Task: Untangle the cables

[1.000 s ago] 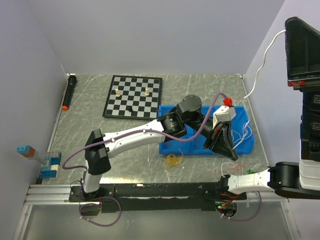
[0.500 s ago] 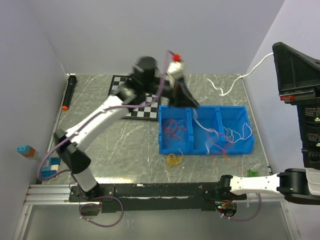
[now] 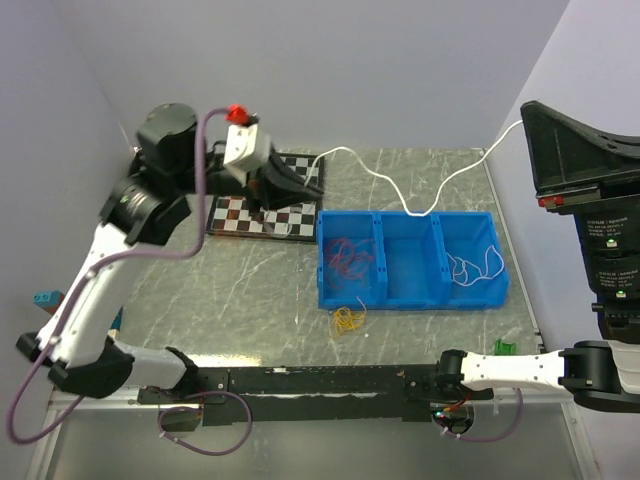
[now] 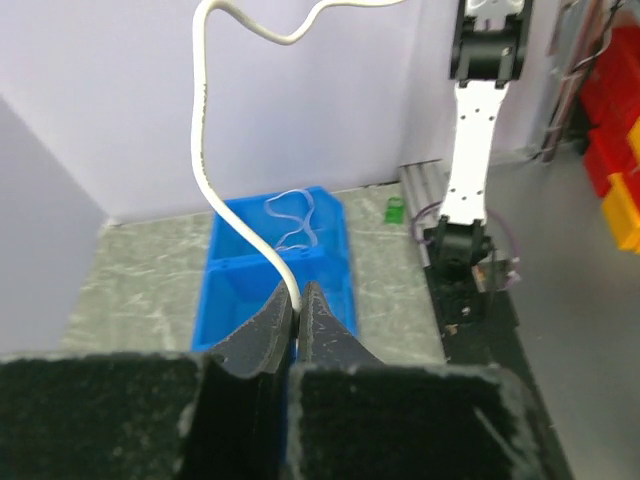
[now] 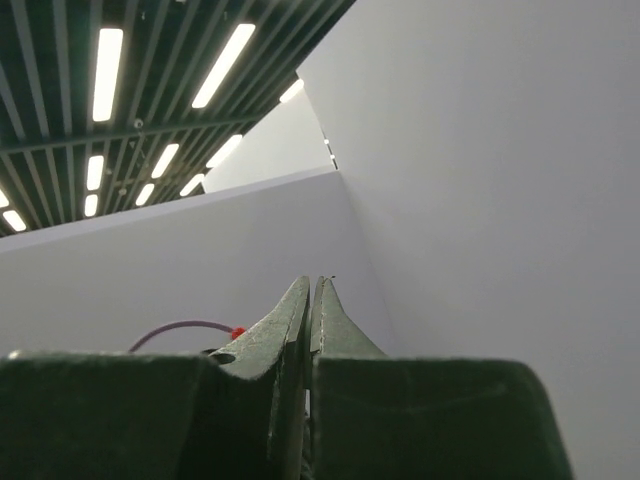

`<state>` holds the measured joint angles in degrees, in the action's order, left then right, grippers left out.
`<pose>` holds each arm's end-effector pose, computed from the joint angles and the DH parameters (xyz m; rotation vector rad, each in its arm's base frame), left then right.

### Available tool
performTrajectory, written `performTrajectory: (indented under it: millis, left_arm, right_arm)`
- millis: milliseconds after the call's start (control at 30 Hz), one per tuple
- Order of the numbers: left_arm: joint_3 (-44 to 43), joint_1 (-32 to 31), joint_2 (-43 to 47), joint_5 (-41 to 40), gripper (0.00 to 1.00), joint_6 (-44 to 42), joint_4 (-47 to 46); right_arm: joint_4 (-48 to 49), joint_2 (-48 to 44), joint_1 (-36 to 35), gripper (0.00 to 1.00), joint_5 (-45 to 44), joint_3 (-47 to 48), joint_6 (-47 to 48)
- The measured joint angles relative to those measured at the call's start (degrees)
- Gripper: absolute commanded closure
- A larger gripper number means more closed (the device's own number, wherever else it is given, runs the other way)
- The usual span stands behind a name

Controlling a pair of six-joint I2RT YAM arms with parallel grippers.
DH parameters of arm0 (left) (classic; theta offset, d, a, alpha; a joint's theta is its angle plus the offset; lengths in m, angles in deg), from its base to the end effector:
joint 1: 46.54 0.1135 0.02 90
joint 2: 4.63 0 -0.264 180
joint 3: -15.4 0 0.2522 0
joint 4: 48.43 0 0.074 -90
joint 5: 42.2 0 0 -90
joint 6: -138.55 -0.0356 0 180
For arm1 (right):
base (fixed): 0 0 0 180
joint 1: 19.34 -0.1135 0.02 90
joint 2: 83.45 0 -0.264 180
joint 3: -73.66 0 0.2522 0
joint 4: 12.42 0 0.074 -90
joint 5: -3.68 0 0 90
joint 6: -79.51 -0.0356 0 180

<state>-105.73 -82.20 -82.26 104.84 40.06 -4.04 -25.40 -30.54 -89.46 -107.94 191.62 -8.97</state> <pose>0.1774 -0.1640 0.5435 1.3088 1.0896 -1.1404 0.0236 0.0266 0.6372 -0.0922 0.7774 1.0142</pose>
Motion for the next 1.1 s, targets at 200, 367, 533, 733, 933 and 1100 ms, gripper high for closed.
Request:
performTrajectory:
  millis: [200, 367, 533, 733, 933, 1100]
  left_arm:
    - [11.8, 0.0, 10.3, -7.4, 0.99, -8.3, 5.0]
    - [34.2, 0.0, 16.2, -14.3, 0.99, -12.7, 5.6]
    - [46.2, 0.0, 16.0, -17.6, 0.99, -14.8, 6.7]
    - [46.0, 0.0, 16.4, -18.4, 0.99, -16.2, 8.3]
    - [44.6, 0.0, 17.4, -20.2, 0.41, -18.1, 8.7]
    - [45.2, 0.0, 17.3, -21.6, 0.32, -17.3, 9.4]
  right_arm:
    - [-2.3, 0.0, 0.0, 1.00, -0.2, -0.1, -0.8]
    - [-4.6, 0.0, 0.0, 1.00, -0.4, -3.0, -3.9]
    - [-10.5, 0.3, 0.0, 1.00, -0.4, -7.1, -7.2]
    - [-11.7, 1.3, 0.0, 1.00, -0.4, -7.7, -9.2]
    - [-11.5, 0.8, 0.0, 1.00, -0.3, -7.6, -9.6]
    - [-10.4, -0.4, 0.0, 1.00, -0.5, -7.4, -9.6]
